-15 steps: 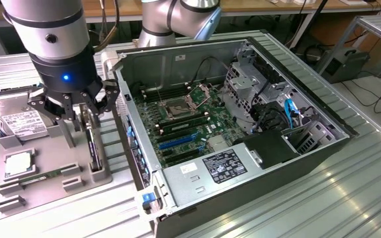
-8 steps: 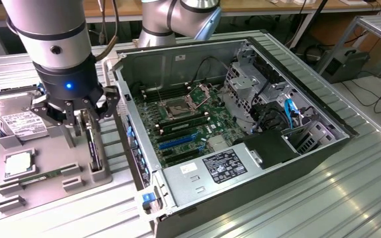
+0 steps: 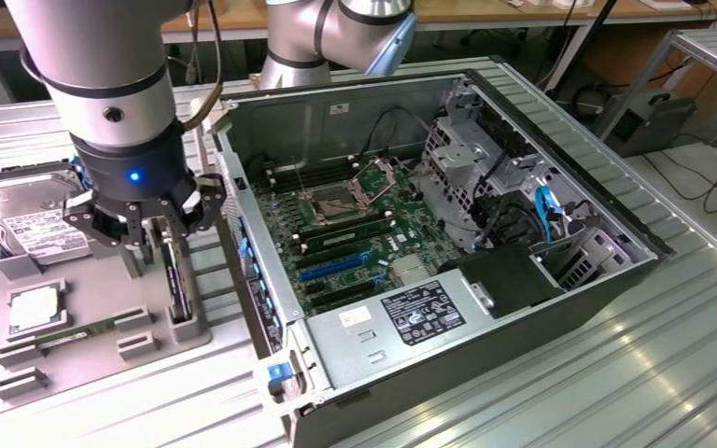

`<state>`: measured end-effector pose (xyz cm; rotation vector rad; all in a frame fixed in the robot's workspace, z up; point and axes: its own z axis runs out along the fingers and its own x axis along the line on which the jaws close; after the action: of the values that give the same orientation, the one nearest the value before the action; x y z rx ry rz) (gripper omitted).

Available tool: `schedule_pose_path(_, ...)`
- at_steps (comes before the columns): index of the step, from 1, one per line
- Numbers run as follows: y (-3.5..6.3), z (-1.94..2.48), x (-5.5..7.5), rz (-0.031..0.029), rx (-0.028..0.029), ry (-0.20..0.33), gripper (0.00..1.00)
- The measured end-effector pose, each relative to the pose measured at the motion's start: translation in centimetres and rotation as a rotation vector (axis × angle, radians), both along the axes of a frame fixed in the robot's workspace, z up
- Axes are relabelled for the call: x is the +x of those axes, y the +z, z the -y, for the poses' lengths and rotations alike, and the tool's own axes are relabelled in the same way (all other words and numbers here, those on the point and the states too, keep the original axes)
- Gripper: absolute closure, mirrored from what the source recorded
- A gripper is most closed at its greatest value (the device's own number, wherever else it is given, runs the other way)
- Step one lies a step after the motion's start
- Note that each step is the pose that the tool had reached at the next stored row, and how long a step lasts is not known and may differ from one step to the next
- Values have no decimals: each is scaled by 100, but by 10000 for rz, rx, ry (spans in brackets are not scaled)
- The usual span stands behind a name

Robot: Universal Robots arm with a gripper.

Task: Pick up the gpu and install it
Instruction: 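Pick up the gpu and move the gpu toward the slot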

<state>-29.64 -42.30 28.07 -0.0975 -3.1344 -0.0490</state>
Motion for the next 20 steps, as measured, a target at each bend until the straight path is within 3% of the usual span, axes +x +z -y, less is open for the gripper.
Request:
schedule_pose_path(4,-80,-24,1,-21,1,-1,58)
schedule_pose_path(8,-152,-82,1,-31,3,-1,58)
schedule_pose_path(17,-262,-101,0,-132,8,-3,58)
schedule_pose_path(20,-309,-101,1,-165,33,-1,58)
